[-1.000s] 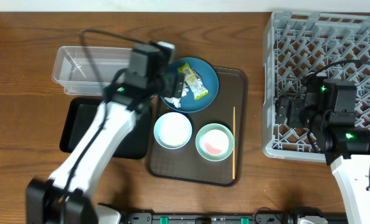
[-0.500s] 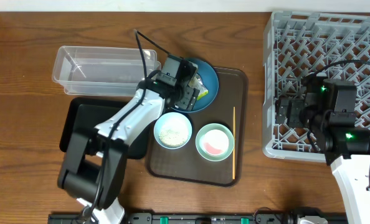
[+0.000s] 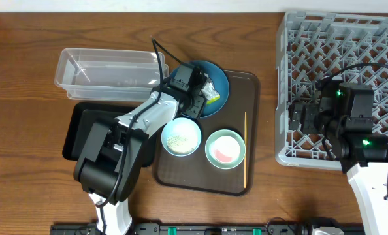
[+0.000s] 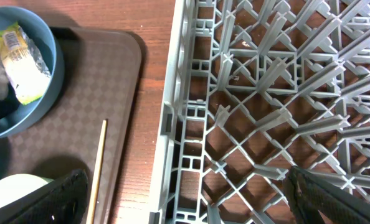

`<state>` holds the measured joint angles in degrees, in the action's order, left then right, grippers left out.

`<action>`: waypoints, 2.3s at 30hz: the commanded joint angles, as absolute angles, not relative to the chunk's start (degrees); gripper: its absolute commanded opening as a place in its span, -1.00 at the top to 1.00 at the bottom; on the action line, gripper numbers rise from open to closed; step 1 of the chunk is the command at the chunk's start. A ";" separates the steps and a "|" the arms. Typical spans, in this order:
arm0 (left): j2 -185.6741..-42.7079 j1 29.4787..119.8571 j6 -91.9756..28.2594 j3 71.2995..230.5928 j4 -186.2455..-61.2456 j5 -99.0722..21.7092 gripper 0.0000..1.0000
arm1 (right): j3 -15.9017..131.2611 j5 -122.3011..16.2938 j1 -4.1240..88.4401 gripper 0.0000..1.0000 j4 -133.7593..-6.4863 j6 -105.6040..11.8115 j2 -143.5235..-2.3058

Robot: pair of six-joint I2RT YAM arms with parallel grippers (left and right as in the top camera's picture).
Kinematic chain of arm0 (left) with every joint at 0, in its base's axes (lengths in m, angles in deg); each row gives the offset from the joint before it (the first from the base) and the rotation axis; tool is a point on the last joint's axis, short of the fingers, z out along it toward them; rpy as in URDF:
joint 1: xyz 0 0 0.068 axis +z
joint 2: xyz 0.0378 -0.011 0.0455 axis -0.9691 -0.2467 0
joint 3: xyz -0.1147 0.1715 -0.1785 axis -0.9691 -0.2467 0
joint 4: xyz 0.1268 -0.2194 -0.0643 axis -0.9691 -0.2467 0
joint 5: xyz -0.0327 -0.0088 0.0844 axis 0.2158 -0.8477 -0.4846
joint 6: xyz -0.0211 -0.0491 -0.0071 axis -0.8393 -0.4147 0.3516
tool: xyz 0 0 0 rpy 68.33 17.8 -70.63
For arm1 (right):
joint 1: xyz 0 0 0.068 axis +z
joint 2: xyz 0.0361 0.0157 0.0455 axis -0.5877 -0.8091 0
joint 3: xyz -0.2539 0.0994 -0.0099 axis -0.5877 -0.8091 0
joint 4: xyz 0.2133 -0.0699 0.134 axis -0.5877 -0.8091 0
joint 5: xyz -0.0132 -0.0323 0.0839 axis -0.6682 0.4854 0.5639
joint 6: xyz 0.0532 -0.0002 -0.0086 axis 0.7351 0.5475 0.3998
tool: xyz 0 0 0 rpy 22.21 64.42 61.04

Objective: Sort waste into correct bins and load items into the dishwasher rack
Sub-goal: 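Reach left gripper to the blue plate and grasp the tissue, then carry the tissue with left gripper and drop it in clear bin, then grasp the yellow snack wrapper on the blue plate with left gripper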

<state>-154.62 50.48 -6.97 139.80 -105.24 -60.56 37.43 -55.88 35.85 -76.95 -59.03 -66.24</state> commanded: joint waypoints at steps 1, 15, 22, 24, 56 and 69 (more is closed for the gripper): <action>-155.01 50.61 -6.56 140.63 -105.51 -61.00 0.18 | 38.54 -55.62 36.40 -0.99 -76.97 -59.09 -66.02; -143.10 50.70 -6.56 140.67 -106.84 -67.16 0.57 | 38.54 -55.64 36.40 -0.98 -76.95 -59.11 -66.02; -134.75 53.83 -6.58 140.67 -106.82 -74.92 0.56 | 38.54 -55.64 36.40 -0.98 -76.93 -59.14 -66.02; -134.18 55.69 -6.58 140.67 -106.82 -74.92 0.51 | 38.54 -55.66 36.40 -0.99 -76.93 -59.14 -66.02; -146.20 54.37 -29.42 140.52 -100.98 -51.97 -0.41 | 38.54 -55.64 36.40 -0.99 -76.97 -59.11 -66.17; -157.59 53.32 -38.36 140.52 -95.63 -51.95 -0.33 | 38.52 -55.62 36.40 -0.99 -76.97 -59.09 -66.24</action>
